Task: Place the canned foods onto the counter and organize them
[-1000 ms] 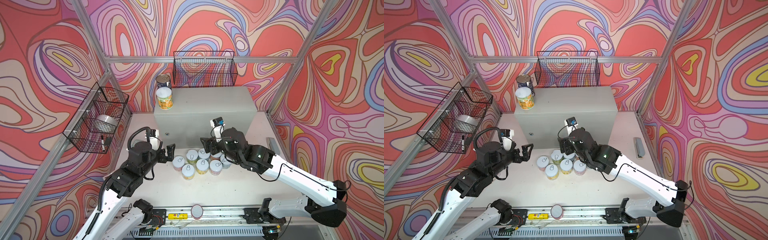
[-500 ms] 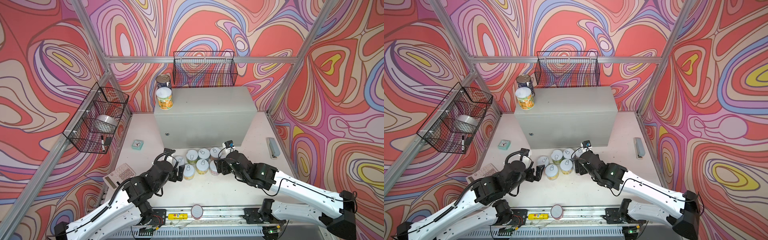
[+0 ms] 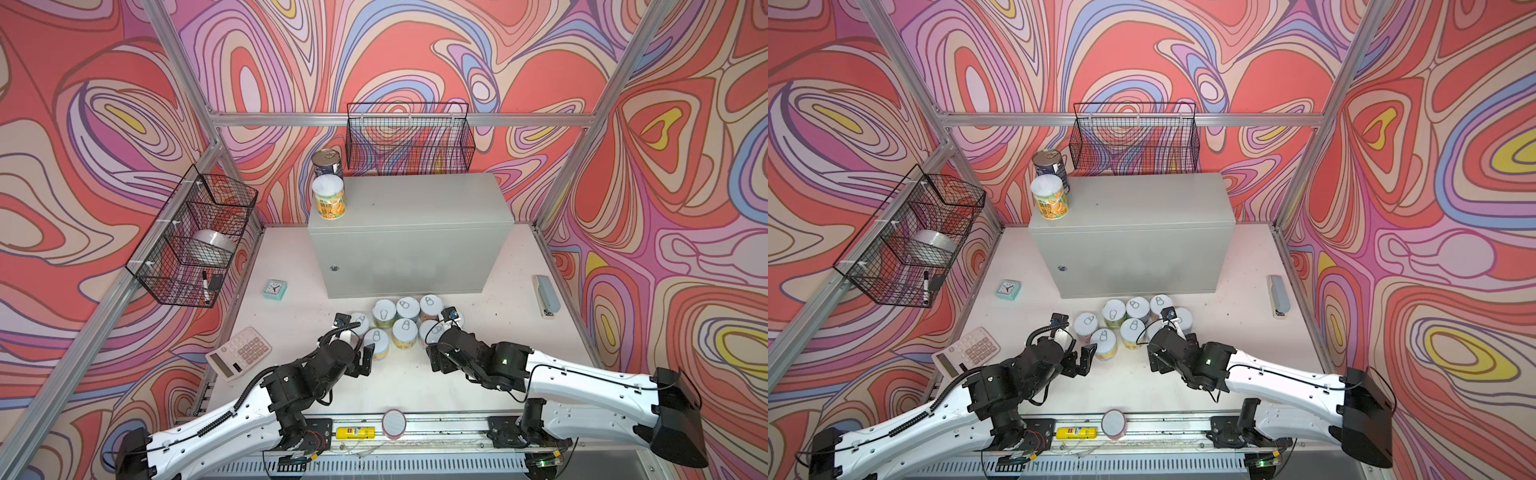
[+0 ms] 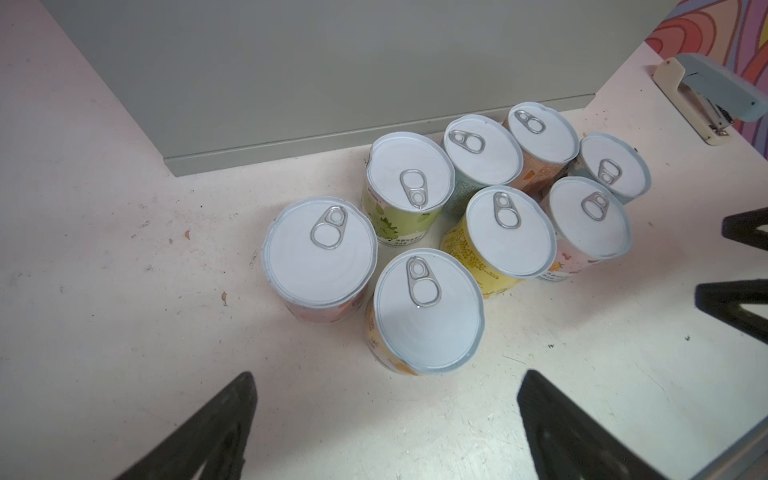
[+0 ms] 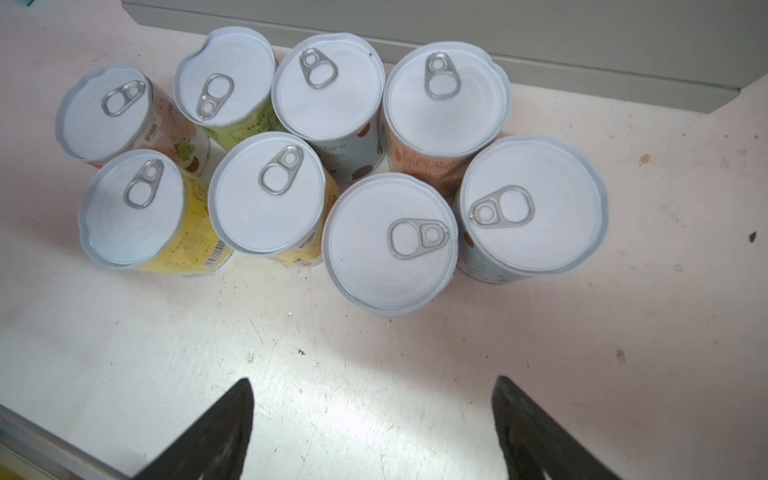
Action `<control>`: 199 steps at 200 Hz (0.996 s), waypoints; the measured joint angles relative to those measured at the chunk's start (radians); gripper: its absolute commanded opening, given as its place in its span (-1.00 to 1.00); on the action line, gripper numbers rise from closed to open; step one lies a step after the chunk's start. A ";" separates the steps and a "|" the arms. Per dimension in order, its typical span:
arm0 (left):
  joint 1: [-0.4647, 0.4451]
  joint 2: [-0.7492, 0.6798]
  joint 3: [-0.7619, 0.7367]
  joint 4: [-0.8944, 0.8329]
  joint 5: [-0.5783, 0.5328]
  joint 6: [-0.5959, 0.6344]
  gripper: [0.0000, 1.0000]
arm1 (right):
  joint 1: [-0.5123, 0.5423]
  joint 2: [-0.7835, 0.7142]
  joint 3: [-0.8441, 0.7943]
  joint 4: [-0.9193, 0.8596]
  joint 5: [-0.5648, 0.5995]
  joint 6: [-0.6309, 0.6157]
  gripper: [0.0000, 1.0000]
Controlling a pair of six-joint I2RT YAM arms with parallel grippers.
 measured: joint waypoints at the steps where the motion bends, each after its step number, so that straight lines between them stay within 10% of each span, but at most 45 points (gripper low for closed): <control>1: 0.000 0.000 -0.001 0.000 0.000 -0.001 1.00 | 0.000 0.000 -0.001 0.000 0.000 0.002 0.89; 199: -0.150 0.511 -0.054 0.433 -0.140 -0.166 0.95 | 0.014 -0.062 -0.065 0.020 0.003 0.098 0.85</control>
